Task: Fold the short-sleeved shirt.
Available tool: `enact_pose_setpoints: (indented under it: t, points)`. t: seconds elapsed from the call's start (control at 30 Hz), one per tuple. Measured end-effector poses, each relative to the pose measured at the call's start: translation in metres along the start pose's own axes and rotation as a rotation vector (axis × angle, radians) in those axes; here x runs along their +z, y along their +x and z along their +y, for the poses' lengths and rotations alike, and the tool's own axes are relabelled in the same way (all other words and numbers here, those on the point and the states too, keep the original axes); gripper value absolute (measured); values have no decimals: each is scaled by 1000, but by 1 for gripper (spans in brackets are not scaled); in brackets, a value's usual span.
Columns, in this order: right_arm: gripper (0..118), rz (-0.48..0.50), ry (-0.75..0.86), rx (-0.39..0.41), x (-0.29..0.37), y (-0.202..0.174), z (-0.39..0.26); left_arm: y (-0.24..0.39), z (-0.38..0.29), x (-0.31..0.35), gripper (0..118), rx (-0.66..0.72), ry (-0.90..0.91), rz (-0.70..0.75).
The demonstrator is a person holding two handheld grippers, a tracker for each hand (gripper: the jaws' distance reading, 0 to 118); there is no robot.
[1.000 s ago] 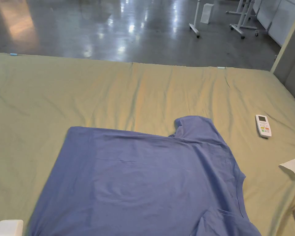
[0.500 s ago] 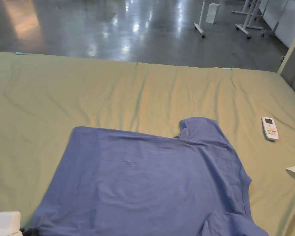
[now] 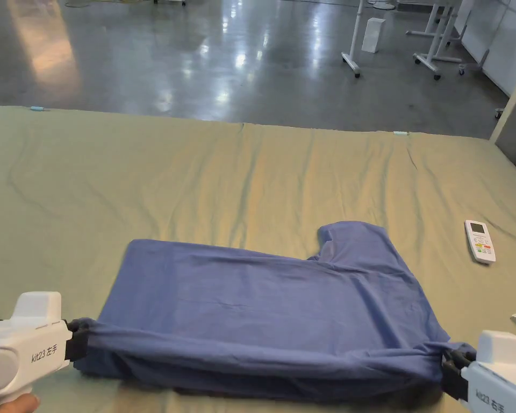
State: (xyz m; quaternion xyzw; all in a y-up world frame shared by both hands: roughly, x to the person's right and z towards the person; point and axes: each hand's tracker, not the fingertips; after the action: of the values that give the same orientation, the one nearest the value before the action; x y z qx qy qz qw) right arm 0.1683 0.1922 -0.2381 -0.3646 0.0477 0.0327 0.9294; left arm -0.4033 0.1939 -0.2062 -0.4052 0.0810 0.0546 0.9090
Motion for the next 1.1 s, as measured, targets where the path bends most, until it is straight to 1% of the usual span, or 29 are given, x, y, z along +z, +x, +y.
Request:
enact_pose_setpoints:
  t: [0.1, 0.23, 0.37, 0.4, 0.53, 0.6, 0.63, 0.67, 0.7, 0.73, 0.77, 0.8, 0.9, 0.93, 0.97, 1.07, 1.1]
  points:
    - [7, -7, 2, -4, -32, 0, 14, 4, 18, -24, 8, 10, -4, 15]
    - [7, -8, -44, -17, -78, -2, 28, 10, 33, -60, 8, 13, -41, 27]
    - [7, -8, -106, -11, -111, -3, 37, 15, 37, -92, 8, 15, -93, 47]
    - [7, -16, -107, -14, -110, -4, 41, 16, 37, -99, 8, 10, -111, 44]
    - [8, -24, -155, 22, -129, -5, 38, 21, 35, -112, 8, 4, -134, 45]
    - [14, -26, -152, 27, -128, -6, 36, 24, 34, -111, 8, -2, -133, 48]
    - [22, -31, -138, 35, -124, -7, 36, 26, 33, -108, 11, -6, -126, 53]
    - [34, -37, -115, 46, -122, -8, 37, 28, 32, -102, 18, -8, -112, 56]
    - [44, -45, -82, 52, -116, -9, 37, 30, 32, -97, 29, -6, -91, 55]
    - [52, -29, -36, 45, -106, -10, 38, 29, 32, -89, 46, -2, -65, 48]
    - [56, -20, 2, 38, -98, -12, 39, 31, 32, -82, 55, 5, -34, 36]
    - [60, -15, 46, 40, -79, -21, 43, 35, 32, -73, 58, 10, -5, 27]
    - [64, -23, 212, 63, -43, -38, 44, 46, 31, -46, 58, -11, 119, 21]
    - [70, -34, 274, 62, -35, -43, 43, 53, 29, -36, 58, -16, 167, 32]
    - [73, -41, 327, 62, -22, -49, 43, 59, 28, -26, 58, -7, 215, 31]
    - [73, -59, 460, 21, 13, -69, 44, 74, 22, 8, 58, 18, 350, 6]
    - [73, -45, 495, 1, 24, -75, 43, 81, 18, 18, 58, 9, 392, 6]
